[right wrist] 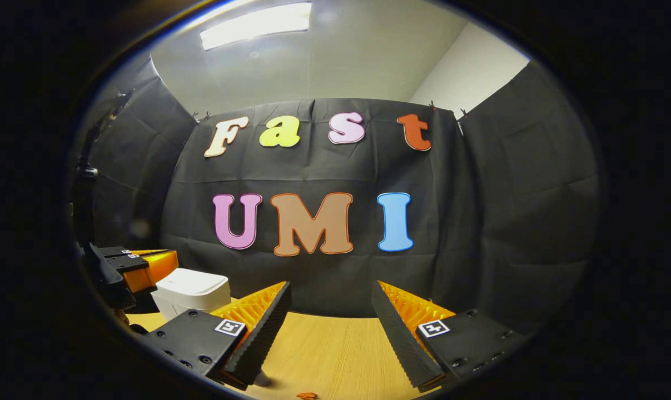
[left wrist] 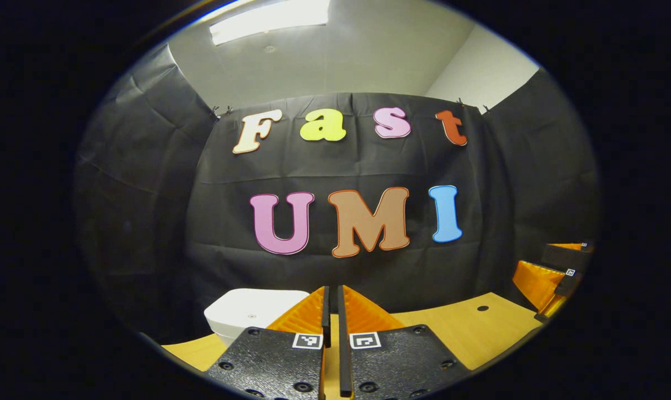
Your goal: Press the lid of the desktop garbage bin to open it, pick up the crumpled paper on the desktop and throw it into the bin, then pick up the pop can on the desktop and drop it into the bin, and finally close the garbage bin lid.
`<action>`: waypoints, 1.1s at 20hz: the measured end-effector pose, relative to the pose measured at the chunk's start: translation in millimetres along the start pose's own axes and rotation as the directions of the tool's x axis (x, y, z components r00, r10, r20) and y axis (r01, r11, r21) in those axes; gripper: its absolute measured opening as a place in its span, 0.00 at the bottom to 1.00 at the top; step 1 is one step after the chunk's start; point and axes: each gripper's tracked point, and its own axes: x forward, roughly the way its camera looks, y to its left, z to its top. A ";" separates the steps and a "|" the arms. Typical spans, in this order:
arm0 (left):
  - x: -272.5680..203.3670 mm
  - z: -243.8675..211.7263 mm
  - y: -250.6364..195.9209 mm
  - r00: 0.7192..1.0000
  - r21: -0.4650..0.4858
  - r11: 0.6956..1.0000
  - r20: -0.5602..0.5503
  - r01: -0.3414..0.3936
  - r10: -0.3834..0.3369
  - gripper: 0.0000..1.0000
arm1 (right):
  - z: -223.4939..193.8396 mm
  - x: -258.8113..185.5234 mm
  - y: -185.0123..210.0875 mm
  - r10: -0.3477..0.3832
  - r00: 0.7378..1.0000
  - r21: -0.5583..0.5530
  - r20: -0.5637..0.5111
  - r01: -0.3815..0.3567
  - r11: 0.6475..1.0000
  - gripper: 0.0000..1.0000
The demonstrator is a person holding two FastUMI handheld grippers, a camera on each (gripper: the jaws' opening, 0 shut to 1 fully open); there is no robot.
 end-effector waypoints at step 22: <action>73.4 -133.0 133.6 0.936 0.036 0.983 -0.303 -0.178 0.181 0.00 | -14.5 -2.7 15.8 -0.014 0.998 -0.031 -0.055 0.013 0.999 0.96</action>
